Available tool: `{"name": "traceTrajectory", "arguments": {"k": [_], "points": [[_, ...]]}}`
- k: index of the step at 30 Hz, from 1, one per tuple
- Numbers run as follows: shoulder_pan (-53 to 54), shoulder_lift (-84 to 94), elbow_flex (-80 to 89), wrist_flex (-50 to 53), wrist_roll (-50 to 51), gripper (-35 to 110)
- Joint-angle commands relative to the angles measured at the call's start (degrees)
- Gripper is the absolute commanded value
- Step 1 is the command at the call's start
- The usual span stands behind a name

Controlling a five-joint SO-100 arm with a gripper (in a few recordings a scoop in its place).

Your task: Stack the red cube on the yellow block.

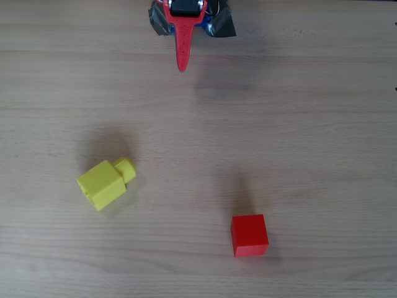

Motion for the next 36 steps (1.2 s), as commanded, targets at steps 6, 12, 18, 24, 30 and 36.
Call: {"name": "traceTrajectory", "arguments": {"k": [6,12,18,24,30,36], "points": [[0.53,0.97,-1.67,1.14,-1.41,0],[0.44,0.97,-1.67,0.88,-1.49,2],[0.53,-6.24,-5.36,-4.75,-2.81,40],[-2.11,-27.07,-21.01,-15.03,-2.11,43],[-6.5,-51.86,-37.53,-15.47,2.64,46],[-10.28,-69.17,-47.81,-15.82,4.75,46]]}}
